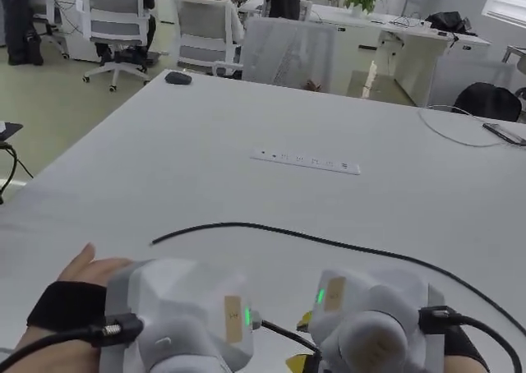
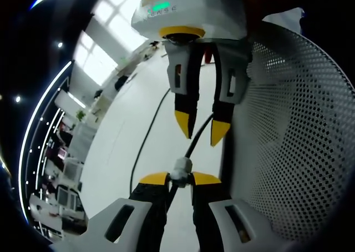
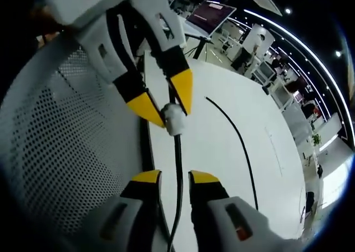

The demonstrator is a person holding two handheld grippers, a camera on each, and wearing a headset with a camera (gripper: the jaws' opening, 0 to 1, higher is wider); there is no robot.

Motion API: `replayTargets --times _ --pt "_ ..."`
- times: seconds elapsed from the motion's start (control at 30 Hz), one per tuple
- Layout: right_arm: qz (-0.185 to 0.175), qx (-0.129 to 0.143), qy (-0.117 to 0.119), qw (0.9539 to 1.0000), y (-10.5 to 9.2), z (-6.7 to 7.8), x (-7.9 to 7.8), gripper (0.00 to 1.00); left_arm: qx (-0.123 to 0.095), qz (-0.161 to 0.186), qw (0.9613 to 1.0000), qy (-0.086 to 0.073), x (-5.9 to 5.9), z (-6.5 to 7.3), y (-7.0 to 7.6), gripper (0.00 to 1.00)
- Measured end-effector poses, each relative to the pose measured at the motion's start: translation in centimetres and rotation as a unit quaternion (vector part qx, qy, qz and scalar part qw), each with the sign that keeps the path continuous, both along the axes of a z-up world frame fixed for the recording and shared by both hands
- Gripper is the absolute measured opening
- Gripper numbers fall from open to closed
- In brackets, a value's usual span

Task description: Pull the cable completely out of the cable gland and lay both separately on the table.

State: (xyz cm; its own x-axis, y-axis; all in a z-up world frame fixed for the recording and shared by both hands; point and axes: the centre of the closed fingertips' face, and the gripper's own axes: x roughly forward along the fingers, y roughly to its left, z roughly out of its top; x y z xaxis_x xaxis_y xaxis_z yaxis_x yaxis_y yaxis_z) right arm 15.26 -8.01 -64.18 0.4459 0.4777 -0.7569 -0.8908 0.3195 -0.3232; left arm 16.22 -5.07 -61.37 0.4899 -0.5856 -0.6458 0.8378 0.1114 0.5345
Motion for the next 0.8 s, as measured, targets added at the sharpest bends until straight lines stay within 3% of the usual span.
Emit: replayTargets --times 0.1,0.2,0.27,0.3,0.37,0.47,0.6,0.73,0.8 --pt "0.012 0.008 0.01 0.9998 0.4 -0.1 -0.5 0.14 -0.004 -0.017 0.9998 0.005 -0.5 0.0 -0.5 0.16" --pt "0.011 -0.008 0.004 0.9999 0.0 -0.4 -0.4 0.05 0.0 -0.024 0.9997 0.007 -0.9 -0.3 -0.6 0.16" --pt "-0.009 0.001 0.009 0.9999 -0.4 -0.4 -0.1 0.04 0.001 -0.023 0.9997 0.002 -0.7 -0.1 -0.7 0.16" --pt "-0.015 -0.006 0.011 0.9998 -0.7 -0.6 0.0 0.04 -0.001 -0.021 0.9998 0.003 -0.6 -0.1 -0.6 0.16" --pt "-0.038 -0.052 0.004 0.998 -2.4 -1.2 0.5 0.04 -0.006 -0.01 0.9999 0.002 -0.3 0.1 -0.3 0.16" --pt "-0.068 -0.078 0.014 0.9945 -3.8 -2.0 0.6 0.04 -0.005 0.001 1.0 0.0 0.0 0.1 -0.1 0.16" --pt "-0.063 -0.07 0.019 0.9954 -3.5 -1.9 0.5 0.07 -0.004 0.001 1.0 -0.003 0.0 0.1 -0.1 0.16" --pt "-0.025 -0.03 -0.005 0.9992 -1.4 -0.7 0.5 0.17 0.003 -0.002 1.0 -0.004 -0.1 -0.1 -0.1 0.16" --pt "-0.004 -0.019 -0.014 0.9997 -0.6 -0.2 0.2 0.18 0.002 -0.005 1.0 -0.005 -0.1 0.0 -0.2 0.16"
